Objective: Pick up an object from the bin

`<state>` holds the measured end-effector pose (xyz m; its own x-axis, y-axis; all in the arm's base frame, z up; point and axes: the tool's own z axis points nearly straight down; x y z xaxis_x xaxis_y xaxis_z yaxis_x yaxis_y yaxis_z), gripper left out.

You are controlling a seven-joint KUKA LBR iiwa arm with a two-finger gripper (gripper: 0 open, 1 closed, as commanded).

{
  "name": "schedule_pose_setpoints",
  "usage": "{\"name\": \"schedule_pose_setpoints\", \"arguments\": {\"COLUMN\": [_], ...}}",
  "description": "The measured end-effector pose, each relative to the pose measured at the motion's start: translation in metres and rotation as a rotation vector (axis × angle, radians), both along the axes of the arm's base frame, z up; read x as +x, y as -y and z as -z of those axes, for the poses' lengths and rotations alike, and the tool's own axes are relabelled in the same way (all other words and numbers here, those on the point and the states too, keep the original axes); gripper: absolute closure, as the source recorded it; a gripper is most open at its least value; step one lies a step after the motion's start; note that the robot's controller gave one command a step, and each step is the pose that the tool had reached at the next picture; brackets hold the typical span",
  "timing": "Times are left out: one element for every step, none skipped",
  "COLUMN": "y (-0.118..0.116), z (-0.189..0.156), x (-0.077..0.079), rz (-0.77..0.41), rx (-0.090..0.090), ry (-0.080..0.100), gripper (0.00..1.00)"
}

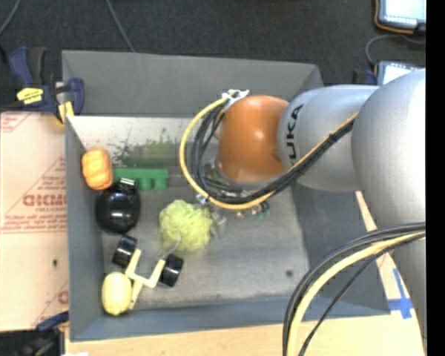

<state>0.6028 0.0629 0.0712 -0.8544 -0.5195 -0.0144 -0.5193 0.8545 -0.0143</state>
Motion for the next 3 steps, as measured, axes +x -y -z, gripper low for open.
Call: {"name": "schedule_pose_setpoints", "arguments": {"y": [-0.003, 0.013, 0.013], "z": [-0.041, -0.112, -0.112], "x": [-0.007, 0.006, 0.006], "rz": [-0.004, -0.049, -0.049], "rx": [-0.001, 0.000, 0.000], "ry": [-0.003, 0.004, 0.003], "gripper": [1.00, 1.00, 1.00]}}
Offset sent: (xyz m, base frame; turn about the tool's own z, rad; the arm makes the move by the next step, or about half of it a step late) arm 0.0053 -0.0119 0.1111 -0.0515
